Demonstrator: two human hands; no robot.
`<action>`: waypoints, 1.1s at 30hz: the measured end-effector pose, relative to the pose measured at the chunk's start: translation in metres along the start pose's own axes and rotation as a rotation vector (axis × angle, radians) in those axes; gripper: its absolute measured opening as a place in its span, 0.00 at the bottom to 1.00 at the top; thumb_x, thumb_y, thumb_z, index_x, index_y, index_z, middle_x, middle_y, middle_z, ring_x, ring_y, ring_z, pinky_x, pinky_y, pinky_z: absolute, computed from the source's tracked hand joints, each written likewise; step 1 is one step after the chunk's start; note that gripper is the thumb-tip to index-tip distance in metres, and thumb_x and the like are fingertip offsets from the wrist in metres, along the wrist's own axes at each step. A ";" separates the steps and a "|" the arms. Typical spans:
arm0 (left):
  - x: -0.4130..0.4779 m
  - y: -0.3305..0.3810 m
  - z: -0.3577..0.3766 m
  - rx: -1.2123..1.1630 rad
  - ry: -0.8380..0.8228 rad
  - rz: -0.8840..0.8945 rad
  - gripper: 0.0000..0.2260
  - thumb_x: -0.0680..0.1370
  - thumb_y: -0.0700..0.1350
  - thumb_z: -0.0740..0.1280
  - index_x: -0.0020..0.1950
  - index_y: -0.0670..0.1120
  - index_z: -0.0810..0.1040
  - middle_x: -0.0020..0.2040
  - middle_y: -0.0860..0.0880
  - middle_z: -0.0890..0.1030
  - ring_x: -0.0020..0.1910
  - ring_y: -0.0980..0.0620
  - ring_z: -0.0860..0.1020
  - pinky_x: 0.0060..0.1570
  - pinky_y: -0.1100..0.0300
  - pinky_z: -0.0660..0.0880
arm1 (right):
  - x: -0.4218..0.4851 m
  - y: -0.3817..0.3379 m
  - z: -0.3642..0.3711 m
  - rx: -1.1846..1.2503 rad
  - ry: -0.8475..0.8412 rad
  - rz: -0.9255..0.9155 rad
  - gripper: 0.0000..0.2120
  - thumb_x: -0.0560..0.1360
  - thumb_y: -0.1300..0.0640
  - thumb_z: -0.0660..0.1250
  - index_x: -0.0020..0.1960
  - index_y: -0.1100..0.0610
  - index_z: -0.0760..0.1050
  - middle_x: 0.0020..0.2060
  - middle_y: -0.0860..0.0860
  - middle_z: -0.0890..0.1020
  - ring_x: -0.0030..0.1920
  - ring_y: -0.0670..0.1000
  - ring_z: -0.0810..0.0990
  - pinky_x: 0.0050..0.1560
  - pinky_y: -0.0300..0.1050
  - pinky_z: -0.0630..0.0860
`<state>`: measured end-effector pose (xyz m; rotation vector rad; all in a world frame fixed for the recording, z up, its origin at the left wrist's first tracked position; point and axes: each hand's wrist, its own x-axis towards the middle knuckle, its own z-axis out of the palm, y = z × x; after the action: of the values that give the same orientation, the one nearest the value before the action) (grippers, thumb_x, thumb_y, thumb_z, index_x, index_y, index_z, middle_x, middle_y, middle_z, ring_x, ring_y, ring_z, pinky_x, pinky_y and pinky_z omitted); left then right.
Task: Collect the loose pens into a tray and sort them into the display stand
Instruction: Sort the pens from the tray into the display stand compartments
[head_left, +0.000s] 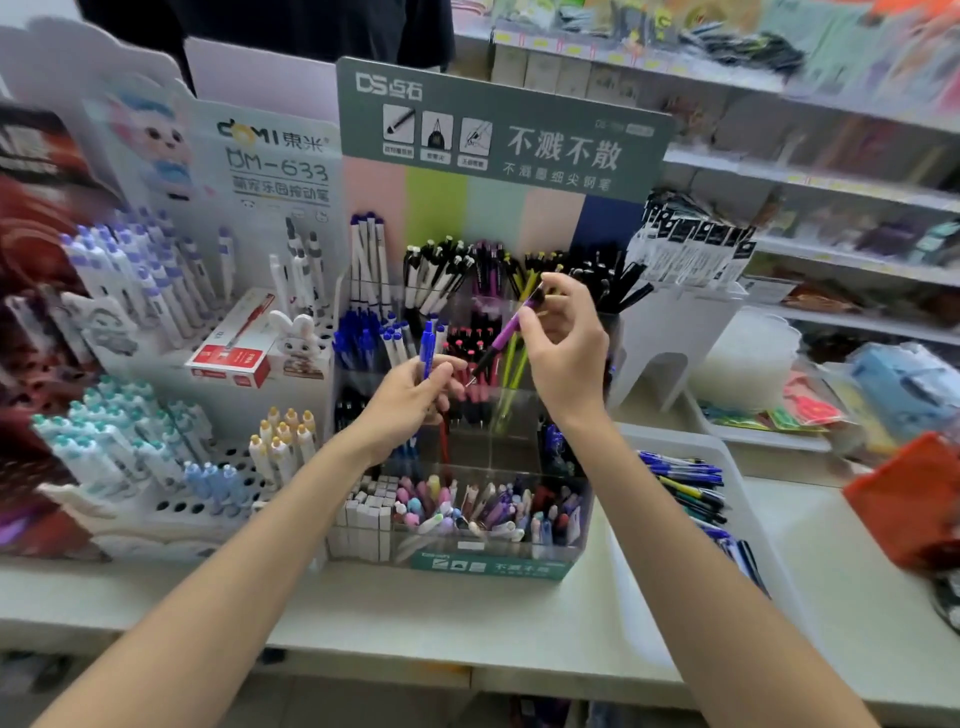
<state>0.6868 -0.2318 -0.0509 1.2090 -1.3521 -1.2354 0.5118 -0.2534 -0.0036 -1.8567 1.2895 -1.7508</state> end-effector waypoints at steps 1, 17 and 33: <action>0.001 -0.003 -0.002 0.027 0.006 0.012 0.09 0.84 0.47 0.59 0.59 0.46 0.76 0.40 0.49 0.76 0.32 0.59 0.72 0.33 0.67 0.72 | 0.006 0.001 -0.006 -0.009 0.067 -0.011 0.15 0.76 0.64 0.69 0.62 0.59 0.74 0.42 0.45 0.80 0.42 0.43 0.81 0.46 0.39 0.80; 0.018 0.005 -0.001 -0.225 0.064 -0.015 0.07 0.83 0.39 0.49 0.46 0.46 0.62 0.36 0.49 0.69 0.32 0.54 0.65 0.33 0.59 0.63 | 0.080 0.001 0.015 -0.283 -0.018 -0.204 0.15 0.76 0.65 0.67 0.63 0.62 0.75 0.52 0.55 0.83 0.51 0.52 0.82 0.55 0.48 0.79; 0.009 0.020 0.006 -0.068 0.097 0.131 0.07 0.82 0.43 0.65 0.58 0.44 0.77 0.46 0.44 0.81 0.42 0.51 0.81 0.47 0.55 0.81 | 0.031 -0.005 0.019 -0.323 -0.268 -0.403 0.17 0.76 0.60 0.67 0.65 0.61 0.76 0.47 0.52 0.82 0.46 0.49 0.76 0.51 0.42 0.73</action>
<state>0.6784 -0.2393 -0.0312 1.1010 -1.2865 -1.1081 0.5263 -0.2805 0.0161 -2.5833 1.2101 -1.4487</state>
